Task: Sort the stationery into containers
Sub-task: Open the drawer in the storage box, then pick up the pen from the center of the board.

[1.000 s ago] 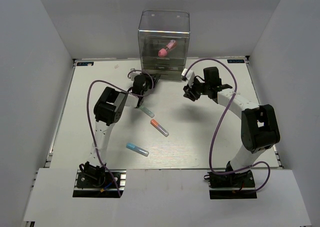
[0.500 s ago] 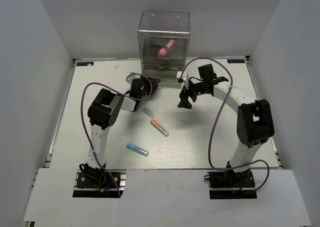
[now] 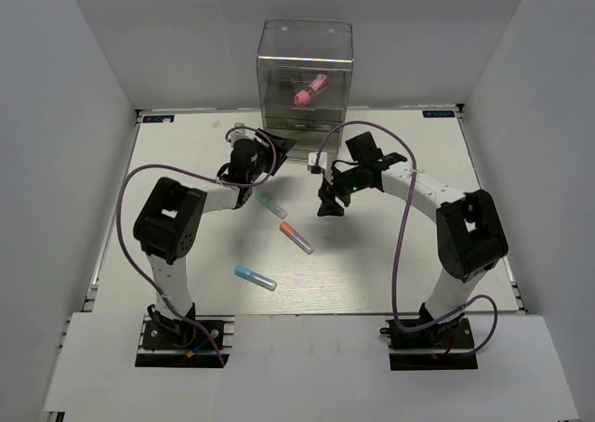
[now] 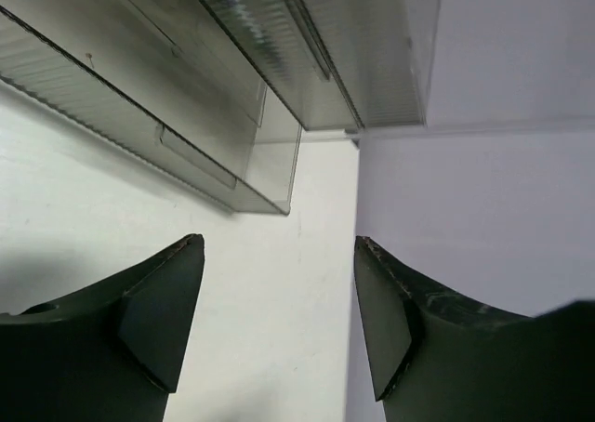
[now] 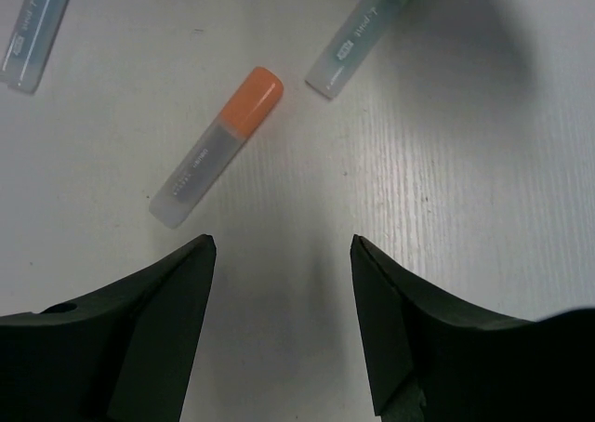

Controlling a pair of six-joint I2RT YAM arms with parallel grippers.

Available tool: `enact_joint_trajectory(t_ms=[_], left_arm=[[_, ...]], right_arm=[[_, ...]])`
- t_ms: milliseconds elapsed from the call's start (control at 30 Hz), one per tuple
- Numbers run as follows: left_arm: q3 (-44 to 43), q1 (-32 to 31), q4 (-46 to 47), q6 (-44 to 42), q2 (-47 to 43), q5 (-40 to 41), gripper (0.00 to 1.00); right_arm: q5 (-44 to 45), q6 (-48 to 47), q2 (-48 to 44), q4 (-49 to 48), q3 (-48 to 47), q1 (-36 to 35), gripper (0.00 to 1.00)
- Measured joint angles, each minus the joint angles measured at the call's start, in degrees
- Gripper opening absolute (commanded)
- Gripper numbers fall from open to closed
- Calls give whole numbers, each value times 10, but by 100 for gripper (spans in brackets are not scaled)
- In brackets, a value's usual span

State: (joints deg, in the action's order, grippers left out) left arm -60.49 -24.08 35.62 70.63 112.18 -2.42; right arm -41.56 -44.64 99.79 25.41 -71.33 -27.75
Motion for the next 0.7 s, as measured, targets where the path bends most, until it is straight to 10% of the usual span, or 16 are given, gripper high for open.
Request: enact_joint_trajectory(t_ms=[200, 700], left_arm=[[54, 5, -115, -76, -135, 11, 100], [128, 16, -531, -89, -366, 186, 100]], right_arm=[[17, 43, 0, -9, 3, -64, 66], [223, 240, 51, -88, 45, -200, 67]])
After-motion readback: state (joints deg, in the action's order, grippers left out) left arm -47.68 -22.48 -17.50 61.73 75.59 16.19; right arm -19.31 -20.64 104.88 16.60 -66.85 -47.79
